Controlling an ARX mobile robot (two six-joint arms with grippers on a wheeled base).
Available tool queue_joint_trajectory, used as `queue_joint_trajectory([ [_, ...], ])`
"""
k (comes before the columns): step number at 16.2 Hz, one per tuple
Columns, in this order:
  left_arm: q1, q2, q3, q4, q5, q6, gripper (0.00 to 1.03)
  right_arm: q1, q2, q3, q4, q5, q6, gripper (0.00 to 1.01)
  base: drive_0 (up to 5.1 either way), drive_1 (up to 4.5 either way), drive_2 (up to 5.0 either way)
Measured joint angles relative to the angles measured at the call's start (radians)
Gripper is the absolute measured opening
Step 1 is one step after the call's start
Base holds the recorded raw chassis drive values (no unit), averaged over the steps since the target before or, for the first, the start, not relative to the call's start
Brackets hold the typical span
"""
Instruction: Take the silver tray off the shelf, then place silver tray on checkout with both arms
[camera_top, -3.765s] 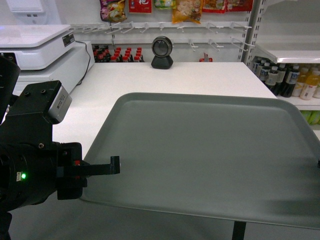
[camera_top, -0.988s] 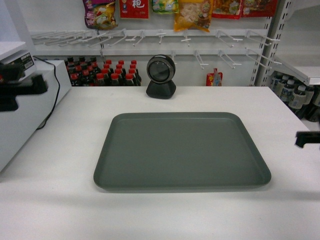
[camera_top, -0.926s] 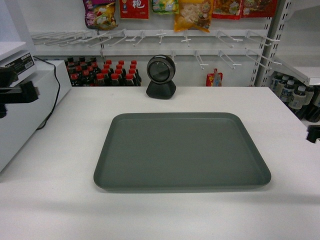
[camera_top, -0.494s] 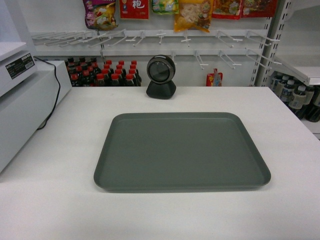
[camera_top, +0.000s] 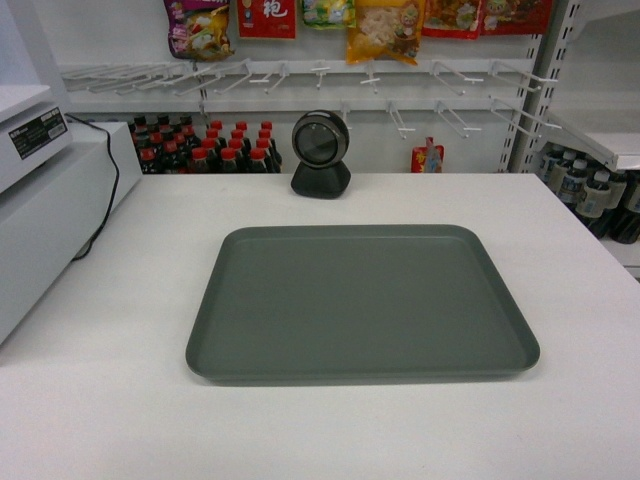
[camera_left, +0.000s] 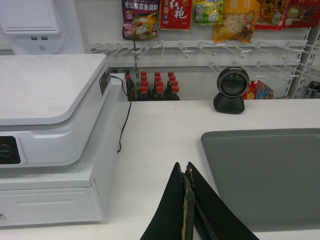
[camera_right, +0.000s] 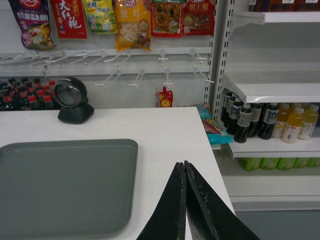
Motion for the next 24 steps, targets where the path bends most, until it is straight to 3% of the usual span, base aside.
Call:
queue_joint_trajectory([
  [11, 0.000, -0.464, -0.013, -0.425, 0.000, 0.000, 0.01, 0.000, -0.525, -0.035, -0.474, 0.000, 0.000, 0.02, 0.0, 0.00, 0.0],
  [20, 0.000, -0.617, -0.013, -0.577, 0.000, 0.000, 0.01, 0.000, -0.714, -0.035, -0.657, 0.000, 0.000, 0.02, 0.0, 0.00, 0.0],
  [21, 0.000, -0.654, -0.011, -0.631, -0.001, 0.000, 0.01, 0.000, -0.729, -0.035, -0.674, 0.000, 0.000, 0.02, 0.0, 0.00, 0.0],
  [22, 0.000, -0.758, -0.013, -0.768, 0.001, 0.000, 0.01, 0.000, -0.745, -0.035, -0.689, 0.000, 0.000, 0.02, 0.0, 0.00, 0.0],
  [23, 0.000, -0.782, -0.011, -0.735, 0.003, 0.000, 0.01, 0.000, -0.757, -0.035, -0.703, 0.000, 0.000, 0.02, 0.0, 0.00, 0.0],
  [24, 0.000, -0.782, -0.013, -0.760, 0.002, 0.000, 0.01, 0.000, -0.844, -0.035, -0.841, -0.003, -0.001, 0.02, 0.0, 0.00, 0.0],
])
